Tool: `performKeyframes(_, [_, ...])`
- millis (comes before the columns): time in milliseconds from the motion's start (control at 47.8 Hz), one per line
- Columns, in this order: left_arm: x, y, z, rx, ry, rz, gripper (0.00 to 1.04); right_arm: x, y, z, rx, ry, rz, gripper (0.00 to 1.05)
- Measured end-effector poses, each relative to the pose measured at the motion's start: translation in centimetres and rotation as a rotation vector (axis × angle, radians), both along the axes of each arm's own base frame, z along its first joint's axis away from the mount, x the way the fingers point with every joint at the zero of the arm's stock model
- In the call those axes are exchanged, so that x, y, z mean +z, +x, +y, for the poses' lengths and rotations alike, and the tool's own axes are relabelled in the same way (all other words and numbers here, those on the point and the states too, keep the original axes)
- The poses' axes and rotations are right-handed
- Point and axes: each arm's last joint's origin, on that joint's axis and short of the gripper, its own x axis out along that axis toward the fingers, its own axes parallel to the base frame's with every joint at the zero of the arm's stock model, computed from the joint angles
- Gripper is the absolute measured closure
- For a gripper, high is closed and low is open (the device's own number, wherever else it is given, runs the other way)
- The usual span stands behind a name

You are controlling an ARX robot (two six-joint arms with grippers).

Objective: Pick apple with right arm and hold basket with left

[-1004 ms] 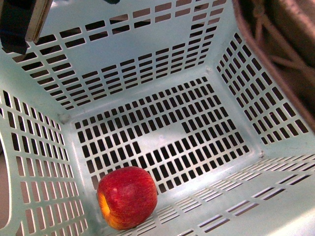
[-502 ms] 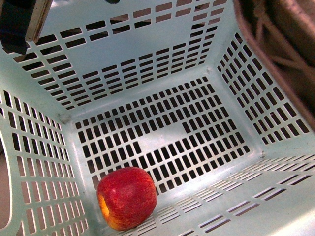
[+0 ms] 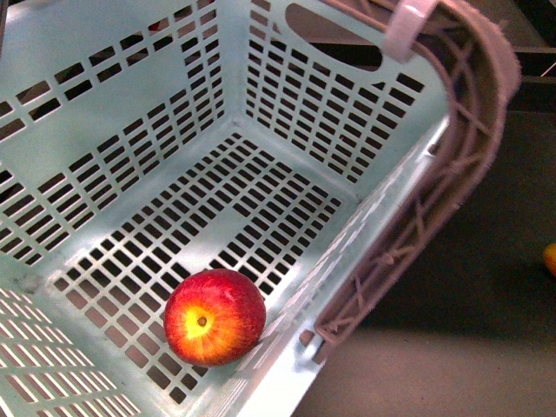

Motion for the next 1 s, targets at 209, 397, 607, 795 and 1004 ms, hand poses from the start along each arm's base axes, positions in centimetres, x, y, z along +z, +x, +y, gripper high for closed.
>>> performKeyframes(209, [-2.7,2.8,5.2,0.251,-0.043,0.071,0.98,0.0,0.0,0.0,0.000,0.000,0.000,0.09])
performKeyframes(397, [-5.7,5.2,8.4,0.419,-0.050,0.132,0.98,0.0,0.0,0.0,0.000,0.000,0.000,0.09])
performKeyframes(607, [-8.5,5.4,9.3,0.466,-0.083,0.206,0.98,0.0,0.0,0.0,0.000,0.000,0.000,0.09])
performKeyframes(795, [-11.0,4.3,10.1,0.487,-0.057,0.283,0.98,0.0,0.0,0.0,0.000,0.000,0.000,0.09])
performKeyframes(1004, [-11.7,3.3,10.3,0.482,-0.059,0.290,0.98,0.0,0.0,0.0,0.000,0.000,-0.001,0.09])
